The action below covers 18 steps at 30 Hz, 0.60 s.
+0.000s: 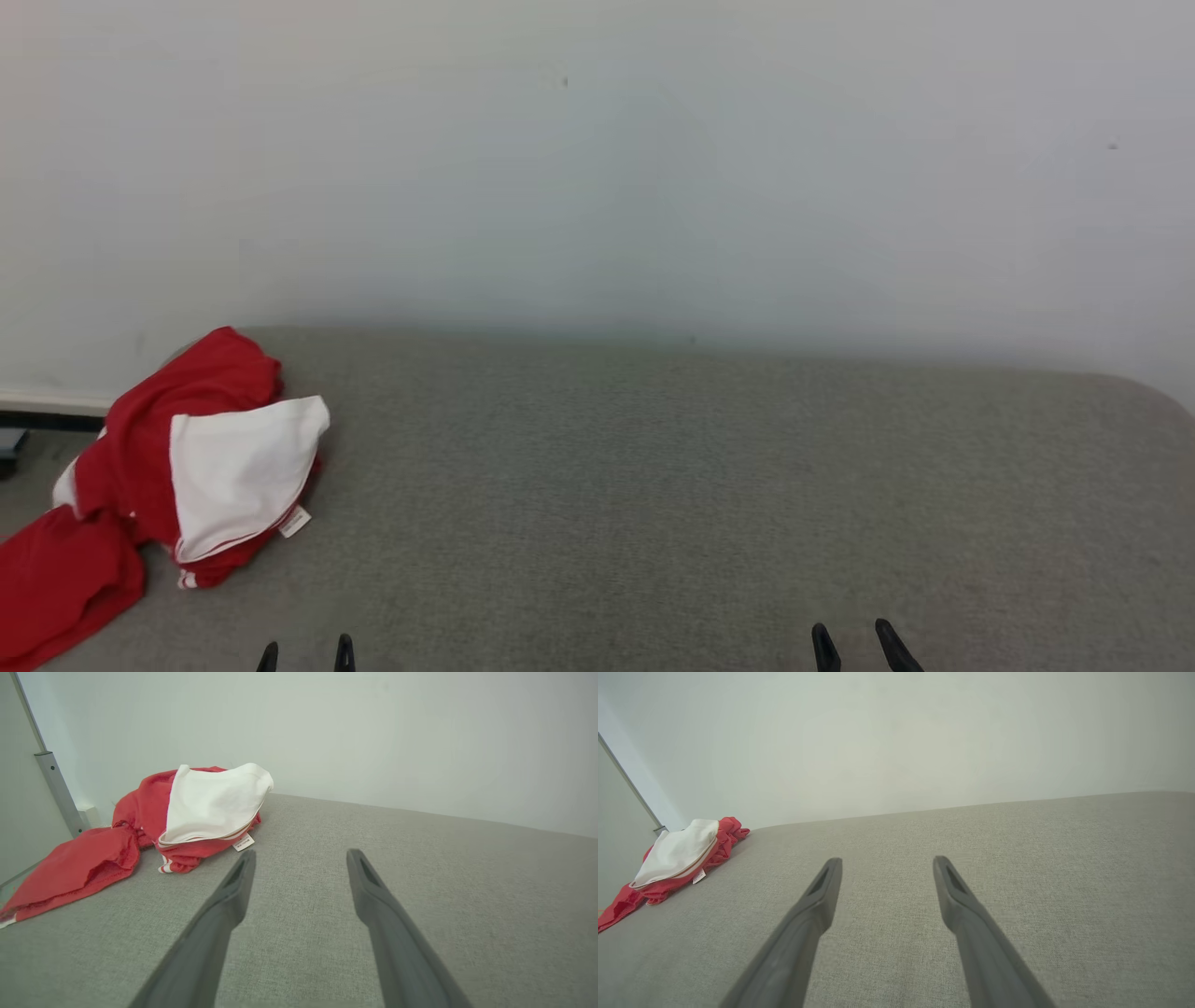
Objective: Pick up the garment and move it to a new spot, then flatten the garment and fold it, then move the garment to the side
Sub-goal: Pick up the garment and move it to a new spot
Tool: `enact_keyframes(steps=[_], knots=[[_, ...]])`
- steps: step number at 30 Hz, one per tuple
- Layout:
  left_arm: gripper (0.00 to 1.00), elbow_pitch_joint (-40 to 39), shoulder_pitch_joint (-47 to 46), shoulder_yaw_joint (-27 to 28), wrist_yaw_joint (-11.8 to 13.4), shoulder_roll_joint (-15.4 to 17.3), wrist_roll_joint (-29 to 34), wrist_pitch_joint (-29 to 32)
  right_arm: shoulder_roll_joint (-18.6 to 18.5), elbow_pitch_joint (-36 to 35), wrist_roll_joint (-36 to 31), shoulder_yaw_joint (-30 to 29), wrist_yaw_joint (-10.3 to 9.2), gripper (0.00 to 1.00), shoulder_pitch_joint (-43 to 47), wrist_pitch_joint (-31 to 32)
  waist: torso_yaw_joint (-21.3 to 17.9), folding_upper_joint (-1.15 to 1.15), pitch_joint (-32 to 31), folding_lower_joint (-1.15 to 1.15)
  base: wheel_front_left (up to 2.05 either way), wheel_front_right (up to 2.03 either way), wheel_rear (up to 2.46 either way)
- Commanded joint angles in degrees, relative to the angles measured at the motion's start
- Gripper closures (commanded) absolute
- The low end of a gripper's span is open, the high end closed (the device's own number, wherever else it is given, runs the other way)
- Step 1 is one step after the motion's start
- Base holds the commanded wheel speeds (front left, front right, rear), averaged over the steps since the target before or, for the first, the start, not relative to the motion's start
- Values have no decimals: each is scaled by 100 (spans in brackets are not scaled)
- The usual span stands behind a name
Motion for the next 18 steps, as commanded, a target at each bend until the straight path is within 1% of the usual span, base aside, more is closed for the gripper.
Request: enact_keyframes(steps=[1,5,9,13,18], knots=[[0,19,15,39,-20,48,82,-16,-1,-15,56,34,-11,0,38,-6,547,-1,-55,0,0,0,0],[0,-2,39,123,-29,171,133,-16,1,-46,207,132,-12,0,66,-6,1147,-1,-72,0,0,0,0],[0,-217,63,324,56,180,113,-15,-3,-58,218,342,-12,0,-231,-6,1526,-1,179,0,0,0,0],[0,-470,130,591,158,160,53,-16,-3,79,182,611,-11,0,-584,-6,1790,-1,414,0,0,0,0],[0,-752,271,917,256,93,-8,-16,-5,313,224,959,-12,0,-1041,-6,1986,-1,628,0,0,0,0]])
